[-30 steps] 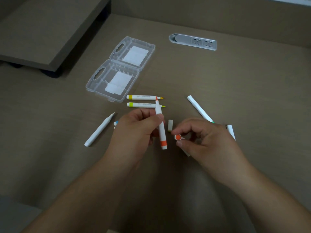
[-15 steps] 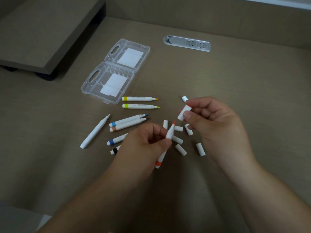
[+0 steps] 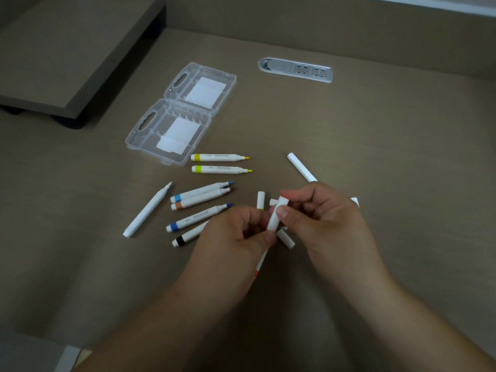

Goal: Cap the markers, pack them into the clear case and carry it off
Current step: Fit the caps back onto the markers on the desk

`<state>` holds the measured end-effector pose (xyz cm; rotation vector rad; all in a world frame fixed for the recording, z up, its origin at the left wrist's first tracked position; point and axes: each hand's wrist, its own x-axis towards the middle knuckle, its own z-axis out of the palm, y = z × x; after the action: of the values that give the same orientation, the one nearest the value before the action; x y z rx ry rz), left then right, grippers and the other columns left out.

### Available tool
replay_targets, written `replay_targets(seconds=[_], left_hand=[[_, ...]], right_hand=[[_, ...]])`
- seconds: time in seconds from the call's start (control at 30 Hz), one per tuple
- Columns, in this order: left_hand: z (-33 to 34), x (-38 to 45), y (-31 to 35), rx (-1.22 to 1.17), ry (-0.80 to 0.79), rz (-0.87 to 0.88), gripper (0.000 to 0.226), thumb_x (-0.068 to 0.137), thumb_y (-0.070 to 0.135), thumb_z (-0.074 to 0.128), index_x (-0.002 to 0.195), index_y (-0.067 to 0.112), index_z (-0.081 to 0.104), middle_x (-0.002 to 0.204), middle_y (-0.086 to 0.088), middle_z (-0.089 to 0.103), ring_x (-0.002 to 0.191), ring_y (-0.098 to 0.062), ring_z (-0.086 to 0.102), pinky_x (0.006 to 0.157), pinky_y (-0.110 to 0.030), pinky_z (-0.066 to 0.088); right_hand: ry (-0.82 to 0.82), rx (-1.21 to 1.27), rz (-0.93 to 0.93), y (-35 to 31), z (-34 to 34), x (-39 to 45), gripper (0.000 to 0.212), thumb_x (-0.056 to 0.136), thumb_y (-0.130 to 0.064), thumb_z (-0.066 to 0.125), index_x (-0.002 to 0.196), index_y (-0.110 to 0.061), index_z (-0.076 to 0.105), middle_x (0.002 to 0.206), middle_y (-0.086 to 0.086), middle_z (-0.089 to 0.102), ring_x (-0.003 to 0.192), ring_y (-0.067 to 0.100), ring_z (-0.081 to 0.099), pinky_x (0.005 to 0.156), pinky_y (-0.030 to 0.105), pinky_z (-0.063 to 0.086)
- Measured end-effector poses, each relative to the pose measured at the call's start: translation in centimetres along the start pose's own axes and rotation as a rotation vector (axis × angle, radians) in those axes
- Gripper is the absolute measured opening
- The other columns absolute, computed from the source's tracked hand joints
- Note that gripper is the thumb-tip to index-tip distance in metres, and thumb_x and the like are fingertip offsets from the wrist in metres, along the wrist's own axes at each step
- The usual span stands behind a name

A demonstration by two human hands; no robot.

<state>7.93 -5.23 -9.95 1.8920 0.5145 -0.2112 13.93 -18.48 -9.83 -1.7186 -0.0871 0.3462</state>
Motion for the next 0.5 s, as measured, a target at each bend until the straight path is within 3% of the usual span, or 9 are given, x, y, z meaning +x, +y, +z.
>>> replay_targets(seconds=[0.07,0.2,0.3,0.43,0.5], left_hand=[[0.1,0.0,-0.1,0.002,0.008,-0.017,0.025,0.089,0.021,0.068,0.076,0.040,0.059,0.067,0.033,0.063,0.071,0.022,0.055,0.056,-0.003,0.041],[0.3,-0.4,0.4,0.016,0.010,-0.016,0.013,0.086,0.030,0.070,0.081,0.041,0.063,0.081,0.019,0.067,0.079,0.003,0.062,0.068,-0.016,0.045],[-0.2,-0.6,0.2,0.131,0.062,0.046,0.007,0.084,0.039,0.068,0.090,0.042,0.067,0.085,0.020,0.067,0.085,0.010,0.058,0.069,-0.016,0.045],[-3.4,0.4,-1.0,0.404,0.278,0.134,0.013,0.089,0.027,0.066,0.094,0.039,0.069,0.081,0.025,0.061,0.080,0.009,0.057,0.065,-0.007,0.036],[-4.7,0.8,-1.7,0.490,0.326,0.109,0.018,0.089,0.020,0.067,0.098,0.035,0.070,0.078,0.025,0.057,0.075,0.005,0.056,0.062,-0.006,0.033]], right_hand=[[0.004,0.001,-0.001,0.4,-0.1,-0.3,0.025,0.083,-0.003,0.073,0.084,-0.028,0.071,0.085,0.008,0.075,0.085,0.028,0.072,0.081,0.039,0.059],[0.018,0.049,0.045,0.2,-0.5,-0.4,0.023,0.086,0.000,0.069,0.087,-0.023,0.070,0.082,0.008,0.075,0.075,0.024,0.072,0.071,0.034,0.059],[0.138,0.051,0.054,-0.6,-2.8,0.2,0.018,0.087,0.001,0.066,0.087,-0.017,0.071,0.074,0.005,0.073,0.062,0.015,0.066,0.062,0.026,0.053],[0.308,-0.304,0.050,-0.4,-8.4,2.1,0.012,0.087,-0.012,0.067,0.089,-0.021,0.073,0.082,0.000,0.074,0.070,0.014,0.066,0.070,0.029,0.052],[0.334,-0.478,0.089,0.8,-10.2,2.9,0.009,0.087,-0.016,0.066,0.088,-0.023,0.072,0.084,-0.006,0.072,0.074,0.013,0.066,0.067,0.024,0.047]])
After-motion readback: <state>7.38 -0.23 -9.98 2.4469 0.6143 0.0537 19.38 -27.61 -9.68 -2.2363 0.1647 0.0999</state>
